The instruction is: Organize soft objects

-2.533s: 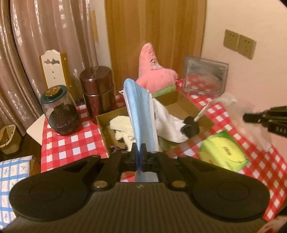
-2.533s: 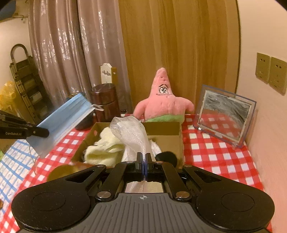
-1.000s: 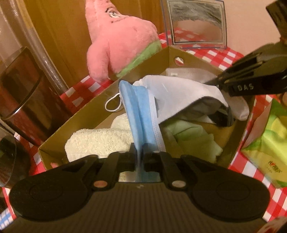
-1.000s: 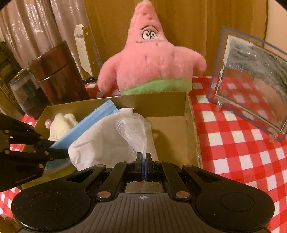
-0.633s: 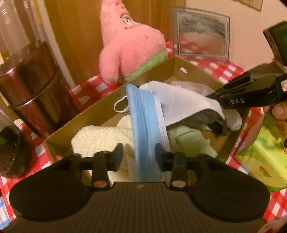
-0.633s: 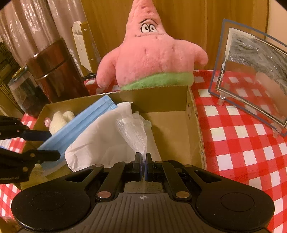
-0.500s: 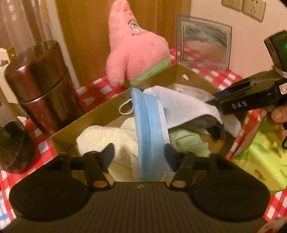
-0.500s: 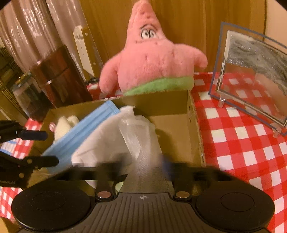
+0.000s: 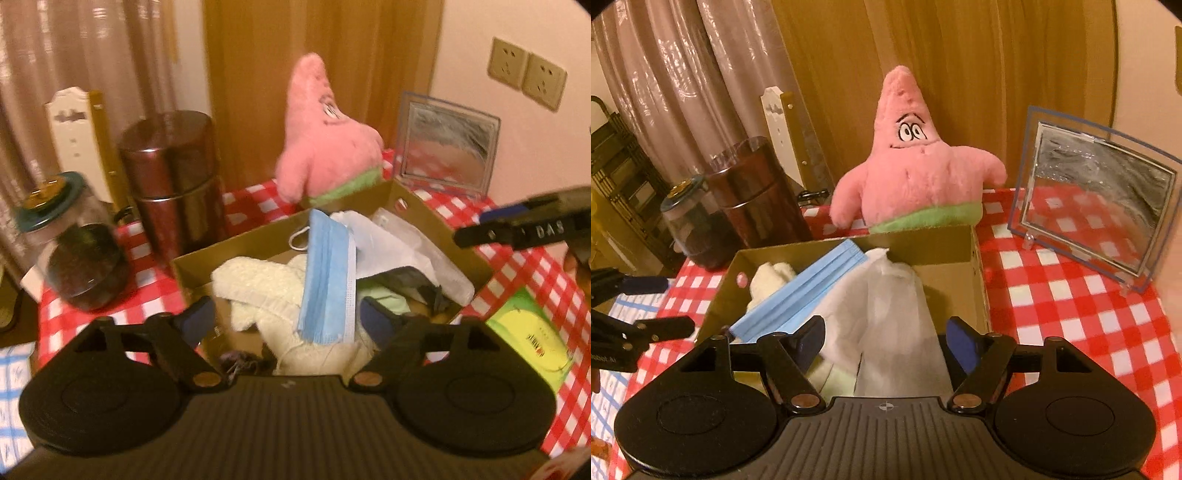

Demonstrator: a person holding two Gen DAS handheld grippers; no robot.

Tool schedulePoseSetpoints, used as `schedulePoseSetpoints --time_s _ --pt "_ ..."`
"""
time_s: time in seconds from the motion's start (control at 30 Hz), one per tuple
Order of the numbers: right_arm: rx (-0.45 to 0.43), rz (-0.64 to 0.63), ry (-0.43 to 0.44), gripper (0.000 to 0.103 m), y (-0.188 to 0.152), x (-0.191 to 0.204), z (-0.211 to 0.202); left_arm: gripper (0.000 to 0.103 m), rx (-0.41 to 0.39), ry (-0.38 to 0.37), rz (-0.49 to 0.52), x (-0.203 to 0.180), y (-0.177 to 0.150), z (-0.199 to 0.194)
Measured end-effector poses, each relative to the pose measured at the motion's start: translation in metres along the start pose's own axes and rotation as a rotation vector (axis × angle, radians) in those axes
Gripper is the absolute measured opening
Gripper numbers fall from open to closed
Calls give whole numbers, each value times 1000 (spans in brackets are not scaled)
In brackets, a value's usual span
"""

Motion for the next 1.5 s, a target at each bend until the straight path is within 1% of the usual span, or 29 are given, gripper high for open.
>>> schedulePoseSetpoints --time_s 0.03,0.1,0.17,0.27,0.4,0.47,0.53,0.67,0.9,0.97,1.03,1.1,1.17,1.23,1.3,1.5 --pt "4 -2 -6 73 -2 2 -6 90 0 6 -17 0 -2 -7" --pt "10 -10 -6 73 -7 8 -19 96 2 18 -46 0 -6 -20" --pt "20 -9 -9 74 -14 14 -32 97 9 43 -64 -1 -11 -33" --pt "39 -24 -3 76 -24 26 -53 103 -11 60 -124 -2 -18 -58" --pt "31 -33 -2 77 -34 38 -86 103 -54 78 -178 -11 -25 -98" --pt "24 -27 4 77 -39 43 -101 103 -99 95 -186 -19 -28 -120" --pt "21 -30 10 77 -46 49 -117 103 -122 124 -184 -27 -33 -139" --pt "7 -31 16 78 -62 56 -149 103 -147 148 -208 -43 -48 -175" --pt "-28 -21 21 78 -90 62 -200 103 -178 135 -210 -81 -79 -224" --pt "-41 -33 16 78 -98 64 -214 103 -176 147 -208 -91 -86 -236" --pt "-52 -38 -2 78 -107 65 -228 103 -201 156 -225 -100 -92 -250" --pt "-63 -35 -2 78 -115 65 -241 103 -214 182 -234 -107 -97 -262" --pt "-70 -41 -1 78 -124 66 -253 103 -212 199 -236 -113 -102 -272" --pt "-83 -47 1 78 -133 68 -265 103 -204 189 -246 -122 -108 -281" --pt "-85 -45 2 78 -142 68 -275 103 -188 196 -241 -131 -114 -288" --pt "-97 -61 -6 78 -170 71 -302 103 -195 199 -248 -155 -136 -309"
Point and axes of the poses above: each gripper's, at about its wrist camera, not at the fingertips, and z roughly the way its jaws point, x to its left, y to its top, the point moved 10 cm from there along z, roughly the way its jaws point, and after that the axes turned 2 degrees about z, right-handed, at the moved point
